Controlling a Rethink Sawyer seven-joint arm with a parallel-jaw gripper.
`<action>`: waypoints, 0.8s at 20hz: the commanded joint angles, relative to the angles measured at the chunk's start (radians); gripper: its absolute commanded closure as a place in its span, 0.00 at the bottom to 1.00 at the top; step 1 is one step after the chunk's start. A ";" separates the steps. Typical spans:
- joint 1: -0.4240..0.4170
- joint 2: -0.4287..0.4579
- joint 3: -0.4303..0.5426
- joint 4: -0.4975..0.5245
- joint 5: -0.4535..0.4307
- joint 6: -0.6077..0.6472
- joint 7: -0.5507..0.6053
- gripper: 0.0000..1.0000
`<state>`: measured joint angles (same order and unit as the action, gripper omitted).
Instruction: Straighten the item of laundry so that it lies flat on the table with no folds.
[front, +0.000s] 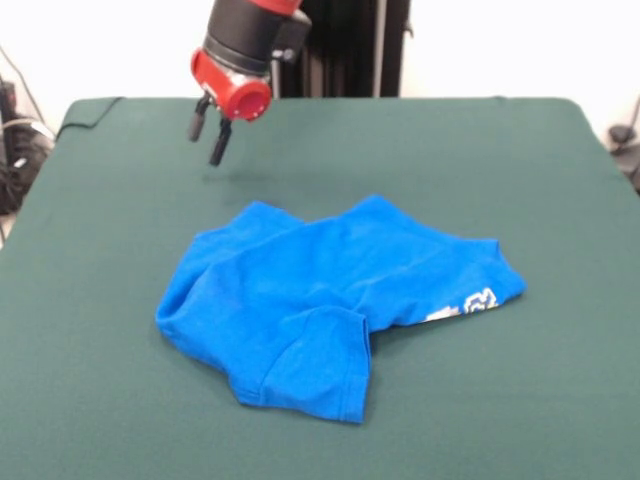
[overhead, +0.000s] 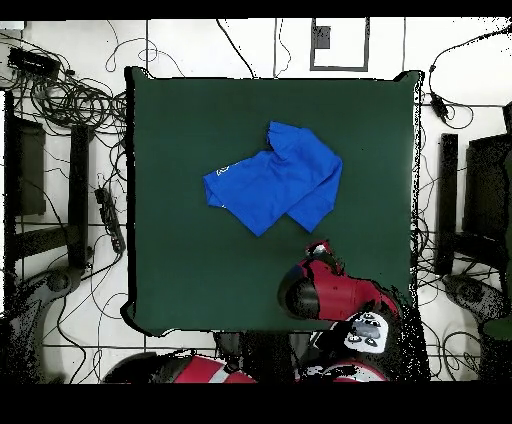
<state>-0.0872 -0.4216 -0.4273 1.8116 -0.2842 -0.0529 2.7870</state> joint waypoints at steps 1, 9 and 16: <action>0.043 0.022 0.169 -0.049 -0.005 0.079 -0.015 0.00; 0.078 0.038 0.169 -0.083 0.024 0.093 0.003 0.00; 0.076 0.048 0.177 -0.123 0.023 0.113 -0.010 0.00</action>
<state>-0.0351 -0.4251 -0.4033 1.7767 -0.2853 -0.0474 2.7870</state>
